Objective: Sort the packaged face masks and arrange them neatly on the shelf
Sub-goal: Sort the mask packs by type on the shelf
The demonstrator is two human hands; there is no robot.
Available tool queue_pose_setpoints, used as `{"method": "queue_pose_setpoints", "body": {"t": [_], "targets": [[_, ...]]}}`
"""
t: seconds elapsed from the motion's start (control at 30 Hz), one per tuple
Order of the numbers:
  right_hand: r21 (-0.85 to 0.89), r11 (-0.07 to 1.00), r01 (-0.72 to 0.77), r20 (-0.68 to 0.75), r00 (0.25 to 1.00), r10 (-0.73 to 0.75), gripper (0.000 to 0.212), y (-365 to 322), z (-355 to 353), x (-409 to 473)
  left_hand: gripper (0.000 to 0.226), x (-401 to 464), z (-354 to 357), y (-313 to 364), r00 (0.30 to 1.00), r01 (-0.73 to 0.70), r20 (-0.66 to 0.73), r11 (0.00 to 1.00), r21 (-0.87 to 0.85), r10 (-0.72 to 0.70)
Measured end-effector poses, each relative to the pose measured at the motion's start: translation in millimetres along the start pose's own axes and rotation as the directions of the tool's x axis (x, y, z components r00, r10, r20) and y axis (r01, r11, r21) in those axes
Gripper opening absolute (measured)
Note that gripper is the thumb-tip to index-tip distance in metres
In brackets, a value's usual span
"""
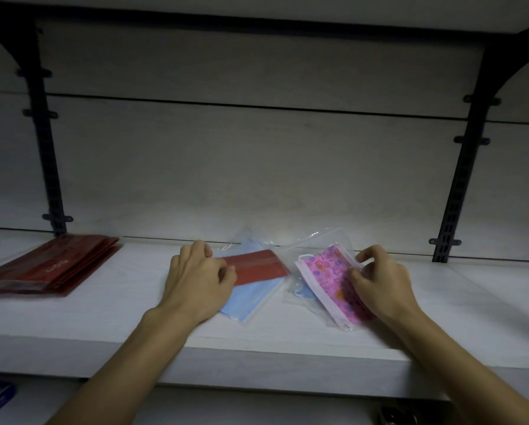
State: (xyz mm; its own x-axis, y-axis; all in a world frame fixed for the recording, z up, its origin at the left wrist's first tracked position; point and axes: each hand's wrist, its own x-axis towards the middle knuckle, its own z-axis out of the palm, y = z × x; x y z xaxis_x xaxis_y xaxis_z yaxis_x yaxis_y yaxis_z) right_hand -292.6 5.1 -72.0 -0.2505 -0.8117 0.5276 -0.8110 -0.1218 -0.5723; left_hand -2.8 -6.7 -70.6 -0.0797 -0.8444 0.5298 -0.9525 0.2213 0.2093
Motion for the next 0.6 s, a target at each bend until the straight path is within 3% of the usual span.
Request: {"method": "queue_pose_setpoints", "body": {"t": [0.17, 0.6], "targets": [[-0.006, 1.0, 0.002, -0.004, 1.0, -0.002, 0.015, -3, -2, -2, 0.021, 0, -1, -1, 1.0, 0.03, -0.003, 0.995, -0.094, -0.03], [-0.106, 0.976, -0.188, 0.052, 0.98, 0.194, 0.048, -12, -6, -1, 0.024, 4, 0, -6, 0.981, 0.191, 0.002, 0.979, 0.071, -0.192]]}}
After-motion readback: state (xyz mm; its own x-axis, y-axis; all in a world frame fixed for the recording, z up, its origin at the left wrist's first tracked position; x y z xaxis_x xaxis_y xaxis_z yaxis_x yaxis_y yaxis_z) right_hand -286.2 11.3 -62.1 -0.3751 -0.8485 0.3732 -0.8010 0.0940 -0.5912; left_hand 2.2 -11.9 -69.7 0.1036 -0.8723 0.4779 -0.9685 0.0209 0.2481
